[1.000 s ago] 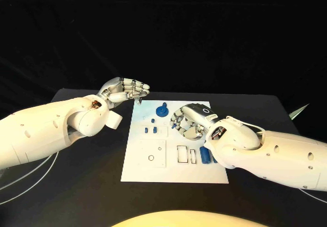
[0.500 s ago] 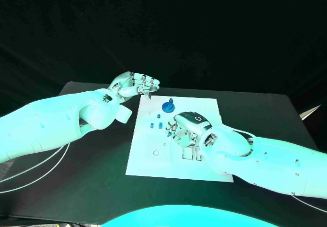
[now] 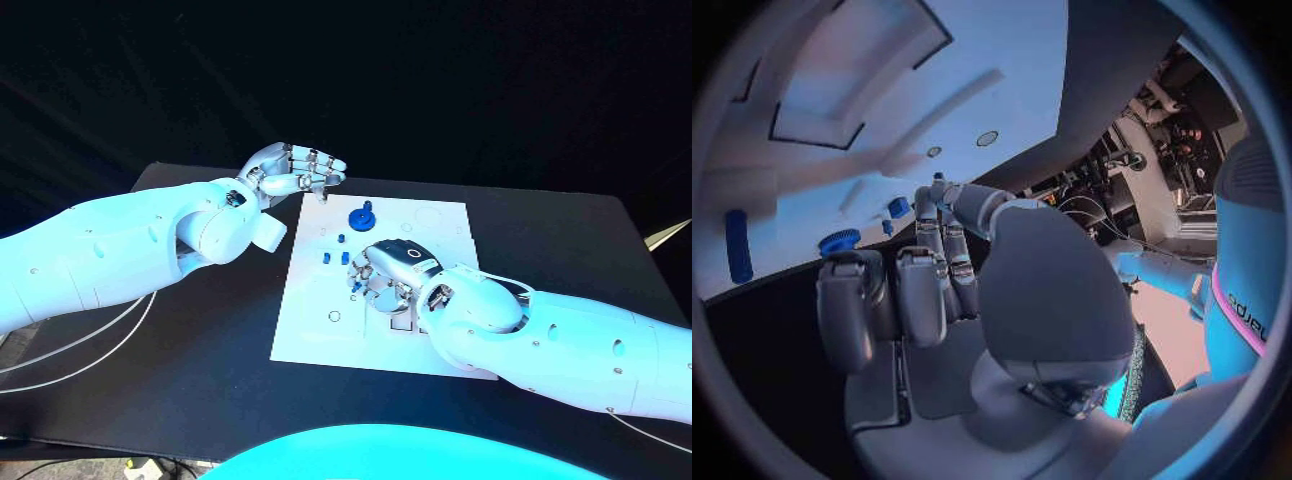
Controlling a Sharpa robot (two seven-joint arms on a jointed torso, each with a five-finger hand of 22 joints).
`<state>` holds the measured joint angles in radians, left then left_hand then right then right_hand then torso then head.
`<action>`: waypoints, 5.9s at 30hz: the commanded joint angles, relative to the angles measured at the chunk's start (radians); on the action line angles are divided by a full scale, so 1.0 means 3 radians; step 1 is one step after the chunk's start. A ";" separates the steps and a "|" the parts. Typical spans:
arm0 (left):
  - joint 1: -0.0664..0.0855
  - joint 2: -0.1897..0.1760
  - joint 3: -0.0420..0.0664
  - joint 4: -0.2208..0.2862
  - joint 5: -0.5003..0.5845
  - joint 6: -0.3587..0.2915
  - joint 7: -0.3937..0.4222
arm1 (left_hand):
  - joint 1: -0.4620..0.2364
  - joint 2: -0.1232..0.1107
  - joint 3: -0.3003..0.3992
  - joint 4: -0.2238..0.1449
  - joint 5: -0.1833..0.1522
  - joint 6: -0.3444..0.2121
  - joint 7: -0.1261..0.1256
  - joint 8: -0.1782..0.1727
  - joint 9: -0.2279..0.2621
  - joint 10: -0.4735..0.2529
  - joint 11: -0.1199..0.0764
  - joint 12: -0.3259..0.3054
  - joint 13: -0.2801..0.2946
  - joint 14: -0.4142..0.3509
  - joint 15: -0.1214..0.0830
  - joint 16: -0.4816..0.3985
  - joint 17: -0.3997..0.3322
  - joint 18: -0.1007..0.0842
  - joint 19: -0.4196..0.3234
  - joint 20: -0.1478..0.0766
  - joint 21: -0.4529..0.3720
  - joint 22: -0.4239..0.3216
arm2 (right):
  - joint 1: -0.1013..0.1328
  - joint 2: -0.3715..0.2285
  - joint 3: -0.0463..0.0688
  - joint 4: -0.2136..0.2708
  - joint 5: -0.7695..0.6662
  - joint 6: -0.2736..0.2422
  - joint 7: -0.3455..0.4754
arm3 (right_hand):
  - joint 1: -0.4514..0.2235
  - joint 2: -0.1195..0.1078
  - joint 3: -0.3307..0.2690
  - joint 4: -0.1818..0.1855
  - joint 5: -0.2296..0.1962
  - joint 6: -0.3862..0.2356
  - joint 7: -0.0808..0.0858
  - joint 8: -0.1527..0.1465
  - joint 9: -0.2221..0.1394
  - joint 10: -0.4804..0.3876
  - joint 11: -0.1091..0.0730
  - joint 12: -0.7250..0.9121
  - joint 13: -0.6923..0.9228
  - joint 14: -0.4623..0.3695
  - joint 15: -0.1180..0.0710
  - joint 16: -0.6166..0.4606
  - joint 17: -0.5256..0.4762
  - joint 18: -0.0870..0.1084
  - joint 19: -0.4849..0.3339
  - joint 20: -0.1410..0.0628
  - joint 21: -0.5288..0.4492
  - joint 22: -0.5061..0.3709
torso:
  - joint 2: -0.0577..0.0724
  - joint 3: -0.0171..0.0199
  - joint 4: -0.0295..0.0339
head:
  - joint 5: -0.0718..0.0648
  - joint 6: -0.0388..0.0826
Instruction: Assemble the parts on the task board
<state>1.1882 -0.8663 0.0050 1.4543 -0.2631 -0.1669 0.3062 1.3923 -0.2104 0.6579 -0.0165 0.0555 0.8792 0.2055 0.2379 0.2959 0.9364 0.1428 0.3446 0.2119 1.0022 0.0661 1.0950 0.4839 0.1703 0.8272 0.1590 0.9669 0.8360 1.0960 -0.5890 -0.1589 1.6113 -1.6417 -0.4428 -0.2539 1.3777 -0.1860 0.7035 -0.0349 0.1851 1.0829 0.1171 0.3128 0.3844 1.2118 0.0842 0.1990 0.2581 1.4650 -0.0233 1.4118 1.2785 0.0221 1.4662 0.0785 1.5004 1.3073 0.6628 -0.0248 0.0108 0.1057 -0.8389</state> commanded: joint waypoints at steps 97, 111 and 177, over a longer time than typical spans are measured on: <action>0.0004 -0.0029 0.0002 0.0009 0.0029 0.0027 -0.0023 | -0.0005 0.0023 -0.0026 0.0003 0.0023 -0.0010 0.0005 0.0020 -0.0004 -0.0048 0.0010 0.0026 -0.0011 -0.0020 0.0009 -0.0022 -0.0014 0.0047 0.0003 0.0018 -0.0037 -0.0017 | 0.0076 -0.0434 0.0028 0.0272 -0.0067 -0.0035 -0.0096 | -0.0372 -0.0232 -0.0247 0.0064 0.0007 -0.0553 0.0081 -0.0367 -0.0045 -0.0385 0.0020 -0.0310 -0.0131 0.0075 0.0098 -0.0163 -0.0247 0.0109 0.0029 0.0091 -0.0600 0.0462 | -0.0008 -0.0001 -0.0013 | -0.0031 -0.0016; 0.0003 -0.0044 0.0001 0.0015 0.0029 0.0037 -0.0015 | -0.0005 0.0023 -0.0026 0.0003 0.0023 -0.0010 0.0005 0.0020 -0.0004 -0.0048 0.0010 0.0026 -0.0011 -0.0020 0.0009 -0.0022 -0.0014 0.0047 0.0003 0.0018 -0.0037 -0.0017 | 0.0421 -0.0811 0.0089 0.0143 0.0268 0.0372 0.0100 | -0.0117 -0.0072 -0.1363 0.0264 -0.0208 -0.0701 0.0029 -0.0533 -0.0067 -0.0804 0.0075 -0.0183 -0.0282 0.0069 0.0143 -0.0143 -0.0256 0.0182 -0.0058 0.0125 -0.1030 0.0231 | -0.0002 0.0002 0.0000 | -0.0129 0.0046; 0.0003 -0.0045 0.0000 0.0001 0.0029 0.0044 -0.0016 | 0.0009 0.0041 -0.0024 -0.0003 0.0031 -0.0013 0.0004 0.0034 -0.0005 -0.0071 0.0011 0.0042 -0.0018 -0.0026 0.0009 -0.0025 -0.0021 0.0049 0.0009 0.0019 -0.0050 -0.0026 | 0.0285 -0.0593 0.0057 -0.0152 0.0135 0.0208 0.0018 | 0.0138 0.0112 -0.0262 0.0345 -0.0410 -0.0011 -0.0010 -0.0211 0.0216 0.0219 -0.0136 -0.0116 -0.0438 0.0134 -0.0036 -0.0051 -0.0171 0.0069 0.0164 -0.0042 -0.0485 0.0559 | -0.0010 -0.0002 0.0002 | -0.0118 0.0022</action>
<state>1.1883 -0.8817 0.0042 1.4541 -0.2603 -0.1653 0.2948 1.3963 -0.2065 0.6554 -0.0138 0.0614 0.8792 0.2054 0.2441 0.2961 0.9202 0.1447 0.3518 0.2080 0.9985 0.0698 1.0911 0.4787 0.1703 0.8272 0.1590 0.9553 0.8291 1.1803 -0.7650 -0.1431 1.5582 -1.5803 -0.3281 -0.2544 1.4301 -0.1568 0.6211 0.0675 0.0593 1.0831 0.1140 0.2249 0.3855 1.2347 0.0818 0.1664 0.1250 1.4685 -0.0272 1.3925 1.2263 0.0531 1.4681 0.0729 1.3494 1.3080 0.6604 -0.0248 0.0111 0.0705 -0.8355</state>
